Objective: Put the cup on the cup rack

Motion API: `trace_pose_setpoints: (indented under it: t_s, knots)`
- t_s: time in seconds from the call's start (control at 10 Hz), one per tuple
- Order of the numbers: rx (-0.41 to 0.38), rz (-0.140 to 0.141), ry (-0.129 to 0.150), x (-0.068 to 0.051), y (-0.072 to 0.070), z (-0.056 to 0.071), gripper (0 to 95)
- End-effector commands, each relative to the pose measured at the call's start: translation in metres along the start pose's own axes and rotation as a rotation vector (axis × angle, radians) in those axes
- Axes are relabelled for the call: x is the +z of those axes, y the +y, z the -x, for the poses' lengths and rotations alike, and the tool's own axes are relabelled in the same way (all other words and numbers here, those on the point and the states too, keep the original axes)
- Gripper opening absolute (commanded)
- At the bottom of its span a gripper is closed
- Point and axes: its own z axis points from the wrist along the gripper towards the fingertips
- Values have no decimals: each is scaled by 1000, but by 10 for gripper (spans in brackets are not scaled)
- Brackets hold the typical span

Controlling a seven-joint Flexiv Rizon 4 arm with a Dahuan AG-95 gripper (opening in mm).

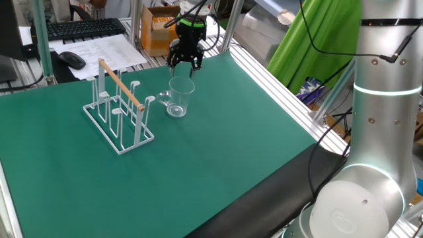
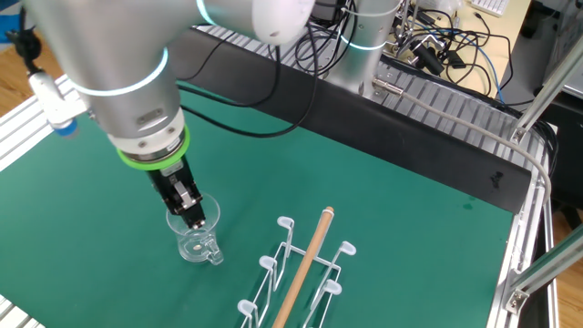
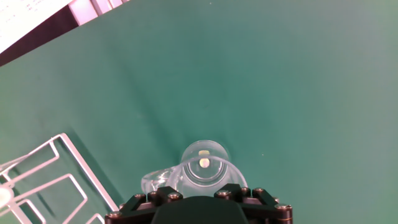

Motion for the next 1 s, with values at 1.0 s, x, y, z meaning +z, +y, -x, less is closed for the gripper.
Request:
trace_pose_setpoints:
  t_s: [1.0]
  knots:
    - [-70, -33, -8, 1, -9, 3, 570]
